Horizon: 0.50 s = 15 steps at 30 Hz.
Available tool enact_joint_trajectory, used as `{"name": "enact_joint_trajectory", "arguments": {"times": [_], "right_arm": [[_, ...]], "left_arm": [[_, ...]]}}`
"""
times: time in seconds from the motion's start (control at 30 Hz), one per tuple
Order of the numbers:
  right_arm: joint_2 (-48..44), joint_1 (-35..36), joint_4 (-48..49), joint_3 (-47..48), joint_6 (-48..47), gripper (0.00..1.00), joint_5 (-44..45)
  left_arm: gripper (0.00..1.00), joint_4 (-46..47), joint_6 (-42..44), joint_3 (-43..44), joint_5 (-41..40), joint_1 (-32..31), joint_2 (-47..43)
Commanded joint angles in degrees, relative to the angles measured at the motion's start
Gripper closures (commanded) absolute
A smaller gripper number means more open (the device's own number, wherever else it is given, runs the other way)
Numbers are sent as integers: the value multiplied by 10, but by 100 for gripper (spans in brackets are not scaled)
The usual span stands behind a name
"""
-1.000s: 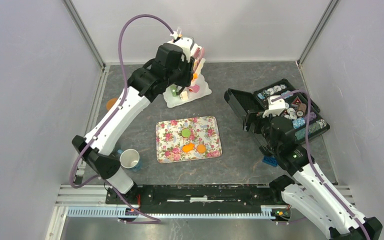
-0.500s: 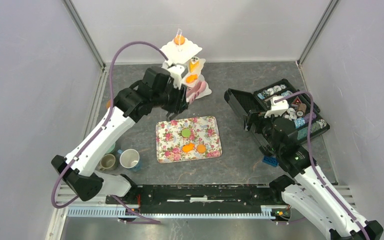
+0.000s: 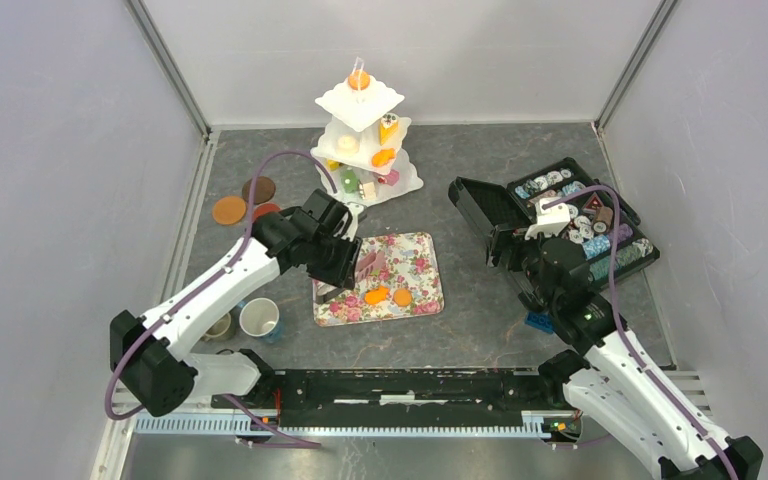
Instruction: Serve the afternoon tea
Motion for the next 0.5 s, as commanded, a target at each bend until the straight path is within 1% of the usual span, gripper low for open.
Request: {"name": "enact_joint_trajectory", "arguments": {"times": [0.0,0.17,0.27,0.47], "right_arm": [[5,3,28,5,-2,2,-4],[1,3,27,1,-1,2,0],[-2,3,25,-2,0,2,4],[4,3,29,-8,1,2,1]], "left_arm": [[65,52,-39,-12,-7,-4,21],[58,65,-33,-24,-27,-9,39],[57,67,-31,-24,-36,-9,46],[51,77,-26,-28,-39,-10,34]]}}
